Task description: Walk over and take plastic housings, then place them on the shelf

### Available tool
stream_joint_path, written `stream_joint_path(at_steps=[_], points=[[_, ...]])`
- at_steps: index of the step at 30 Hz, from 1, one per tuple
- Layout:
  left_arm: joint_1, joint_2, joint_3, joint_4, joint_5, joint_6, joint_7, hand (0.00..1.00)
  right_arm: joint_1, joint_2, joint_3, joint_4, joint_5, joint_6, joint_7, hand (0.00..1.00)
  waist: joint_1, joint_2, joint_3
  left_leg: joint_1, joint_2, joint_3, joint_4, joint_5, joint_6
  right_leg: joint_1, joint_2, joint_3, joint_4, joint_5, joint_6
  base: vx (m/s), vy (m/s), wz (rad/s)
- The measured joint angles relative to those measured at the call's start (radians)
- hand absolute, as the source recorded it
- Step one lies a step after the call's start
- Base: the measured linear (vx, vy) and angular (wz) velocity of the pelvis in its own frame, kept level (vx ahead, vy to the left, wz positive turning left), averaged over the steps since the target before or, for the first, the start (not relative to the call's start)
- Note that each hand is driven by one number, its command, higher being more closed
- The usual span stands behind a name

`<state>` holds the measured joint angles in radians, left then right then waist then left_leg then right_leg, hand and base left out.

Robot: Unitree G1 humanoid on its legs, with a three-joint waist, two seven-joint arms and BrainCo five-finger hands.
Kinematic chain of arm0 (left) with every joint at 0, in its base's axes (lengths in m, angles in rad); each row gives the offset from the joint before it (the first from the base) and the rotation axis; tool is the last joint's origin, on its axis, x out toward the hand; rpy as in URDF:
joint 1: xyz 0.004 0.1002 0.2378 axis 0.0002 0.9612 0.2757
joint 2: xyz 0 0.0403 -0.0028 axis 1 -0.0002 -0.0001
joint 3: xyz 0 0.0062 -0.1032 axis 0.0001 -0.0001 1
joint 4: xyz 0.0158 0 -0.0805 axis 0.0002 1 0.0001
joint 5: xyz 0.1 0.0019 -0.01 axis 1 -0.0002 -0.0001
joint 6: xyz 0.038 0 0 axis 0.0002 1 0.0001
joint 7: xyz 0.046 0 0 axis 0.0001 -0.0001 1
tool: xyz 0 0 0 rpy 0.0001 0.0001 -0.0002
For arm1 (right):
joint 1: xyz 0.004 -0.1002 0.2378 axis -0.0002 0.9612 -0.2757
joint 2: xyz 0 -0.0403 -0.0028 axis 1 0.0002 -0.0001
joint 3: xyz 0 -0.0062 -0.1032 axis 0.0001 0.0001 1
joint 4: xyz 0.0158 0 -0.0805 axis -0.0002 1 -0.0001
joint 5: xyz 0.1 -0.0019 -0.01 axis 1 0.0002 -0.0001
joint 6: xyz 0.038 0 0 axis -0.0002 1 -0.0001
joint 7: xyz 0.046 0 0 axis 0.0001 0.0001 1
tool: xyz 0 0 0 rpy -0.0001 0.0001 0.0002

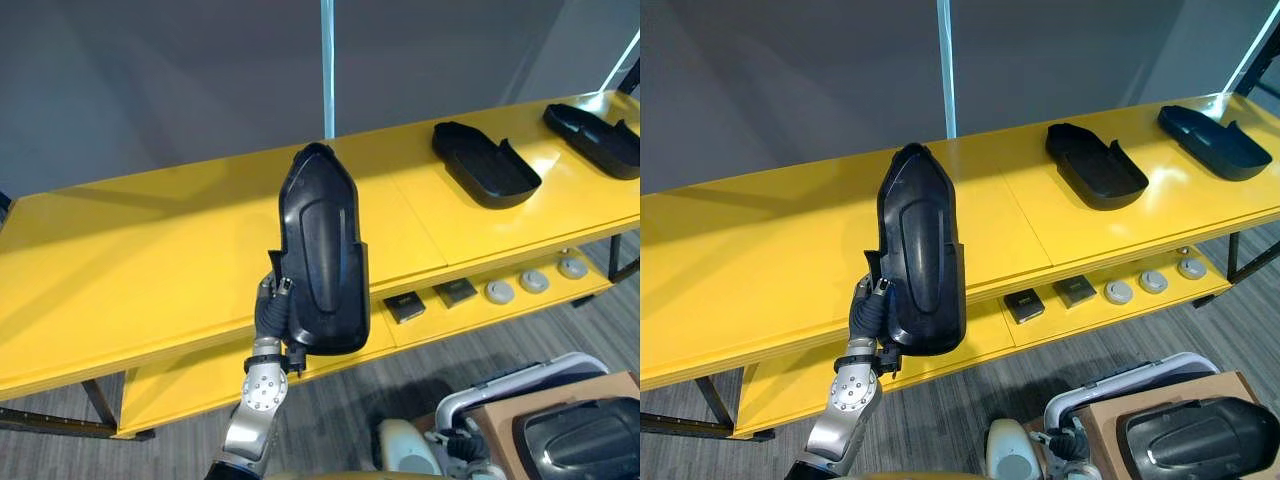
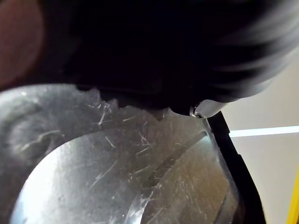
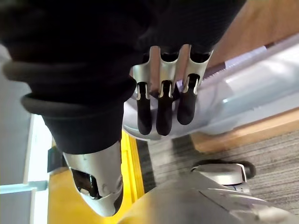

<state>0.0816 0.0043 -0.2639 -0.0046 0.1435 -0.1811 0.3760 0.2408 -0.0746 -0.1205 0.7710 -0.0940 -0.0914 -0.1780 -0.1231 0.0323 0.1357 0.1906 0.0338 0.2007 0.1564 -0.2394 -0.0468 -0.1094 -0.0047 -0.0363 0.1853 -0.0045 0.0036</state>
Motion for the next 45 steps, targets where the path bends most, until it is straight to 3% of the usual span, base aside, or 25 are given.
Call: stream_joint_path(at_steps=[6, 11, 14, 20, 23, 28, 33, 34, 45], points=[[-0.04, 0.002, 0.098, 0.009, 0.025, 0.035, 0.046, 1.0, 0.002, -0.01, 0.0, 0.003, -0.028, 0.0, 0.005, 0.0, 0.003, 0.006, -0.005, -0.002, -0.009, 0.025, -0.019, 0.011, 0.014, 0.076, 0.005, 0.017, -0.195, 0.123, 0.007, -0.01, 0.036, -0.08], [-0.18, 0.028, 0.208, 0.178, 0.023, 0.081, 0.089, 1.0, 0.003, -0.011, 0.009, 0.006, -0.044, 0.002, 0.01, 0.0, 0.002, -0.004, -0.012, 0.0, -0.01, 0.051, -0.039, 0.017, 0.023, 0.104, 0.007, 0.029, -0.285, 0.188, 0.0, -0.1, -0.021, -0.07], [-0.307, 0.046, 0.275, 0.309, -0.004, 0.129, 0.114, 1.0, 0.003, -0.016, 0.027, 0.003, -0.048, 0.002, 0.035, 0.0, -0.002, -0.013, -0.017, -0.004, -0.003, 0.07, -0.053, 0.019, 0.019, 0.093, 0.018, 0.041, -0.289, 0.196, -0.011, -0.12, -0.055, -0.16], [-0.503, 0.08, 0.335, 0.451, -0.058, 0.157, 0.146, 1.0, 0.002, -0.02, 0.089, -0.017, -0.066, 0.002, 0.069, 0.0, -0.03, -0.044, -0.016, -0.007, 0.003, 0.099, -0.097, 0.025, 0.001, 0.065, 0.025, 0.042, -0.29, 0.192, -0.012, -0.09, -0.04, -0.09], [-0.595, 0.083, 0.36, 0.559, -0.095, 0.168, 0.156, 1.0, 0.003, -0.023, 0.094, -0.026, -0.068, 0.003, 0.079, 0.0, -0.035, -0.046, -0.017, -0.01, 0.004, 0.105, -0.113, 0.031, -0.008, 0.049, 0.032, 0.042, -0.29, 0.192, -0.012, -0.02, 0.012, -0.15], [-0.664, 0.093, 0.396, 0.701, -0.158, 0.195, 0.172, 1.0, -0.012, -0.024, 0.114, -0.034, -0.07, 0.005, 0.093, 0.0, -0.083, -0.044, -0.017, -0.02, 0.016, 0.111, -0.117, 0.043, -0.02, 0.035, 0.044, 0.043, -0.285, 0.197, -0.013, 0.04, 0.065, -0.04], [-0.755, 0.129, 0.433, 0.776, -0.194, 0.199, 0.173, 1.0, -0.011, -0.032, 0.122, -0.041, -0.07, 0.008, 0.094, 0.0, -0.083, -0.039, -0.014, -0.021, 0.018, 0.134, -0.116, 0.048, -0.014, 0.023, 0.055, 0.066, -0.285, 0.21, -0.032, 0.07, 0.103, -0.15], [-0.776, 0.137, 0.435, 0.795, -0.205, 0.2, 0.172, 0.0, -0.011, -0.032, 0.122, -0.043, -0.07, 0.007, 0.093, 0.0, -0.084, -0.038, -0.013, -0.021, 0.017, 0.135, -0.117, 0.048, -0.014, 0.017, 0.055, 0.066, -0.285, 0.21, -0.032, 0.07, 0.114, -0.01], [-0.838, 0.161, 0.474, 0.831, -0.246, 0.198, 0.177, 0.0, -0.011, -0.05, 0.122, -0.041, -0.07, 0.0, 0.086, 0.0, -0.081, -0.025, 0.021, -0.027, 0.017, 0.135, -0.115, 0.048, -0.015, 0.009, 0.052, 0.065, -0.284, 0.209, -0.034, 0.0, 0.066, 0.0]])
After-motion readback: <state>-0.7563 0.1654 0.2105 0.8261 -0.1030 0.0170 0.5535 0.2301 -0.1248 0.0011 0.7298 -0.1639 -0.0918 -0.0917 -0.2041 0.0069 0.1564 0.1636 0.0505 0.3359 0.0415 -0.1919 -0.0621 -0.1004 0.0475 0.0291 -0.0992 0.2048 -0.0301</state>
